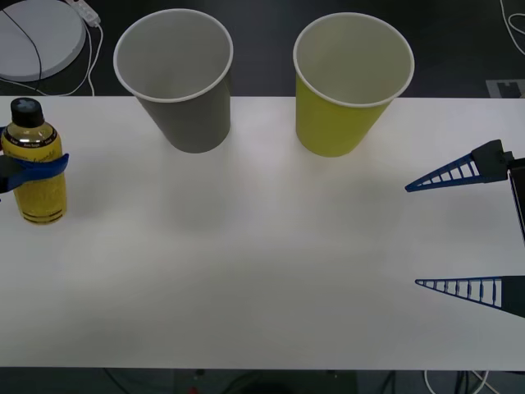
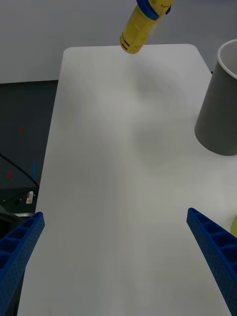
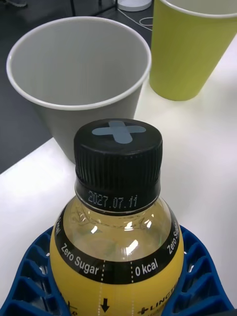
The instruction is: Put the can into the green bin and the plastic bottle into the gray bin
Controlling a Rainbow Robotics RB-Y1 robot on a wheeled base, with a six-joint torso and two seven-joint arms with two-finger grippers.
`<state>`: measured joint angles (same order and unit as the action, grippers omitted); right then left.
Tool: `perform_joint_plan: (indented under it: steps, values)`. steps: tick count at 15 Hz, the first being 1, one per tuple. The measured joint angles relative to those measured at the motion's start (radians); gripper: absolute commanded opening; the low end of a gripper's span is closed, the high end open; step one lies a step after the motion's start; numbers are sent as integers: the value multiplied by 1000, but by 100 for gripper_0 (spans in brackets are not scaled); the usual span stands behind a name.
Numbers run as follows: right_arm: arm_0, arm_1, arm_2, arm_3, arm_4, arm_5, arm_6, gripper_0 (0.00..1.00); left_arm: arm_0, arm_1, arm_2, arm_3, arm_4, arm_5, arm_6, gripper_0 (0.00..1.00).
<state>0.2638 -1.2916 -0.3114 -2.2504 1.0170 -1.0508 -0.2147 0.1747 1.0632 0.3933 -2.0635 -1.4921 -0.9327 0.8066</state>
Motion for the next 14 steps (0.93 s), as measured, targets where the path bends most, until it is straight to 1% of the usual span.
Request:
perform_joint_plan:
  steps: [4,8,12,14]
  values:
    - [0,0,0,0,0,0,0,100,-136,50,-78,97,2,-8,7,0]
    - [0,0,0,0,0,0,0,100,-283,87,-109,188,-11,-139,17,0]
    - [0,0,0,0,0,0,0,100,-434,160,-246,285,-11,-148,36,0]
    - [0,0,0,0,0,0,0,100,-509,181,-306,325,-1,-152,41,0]
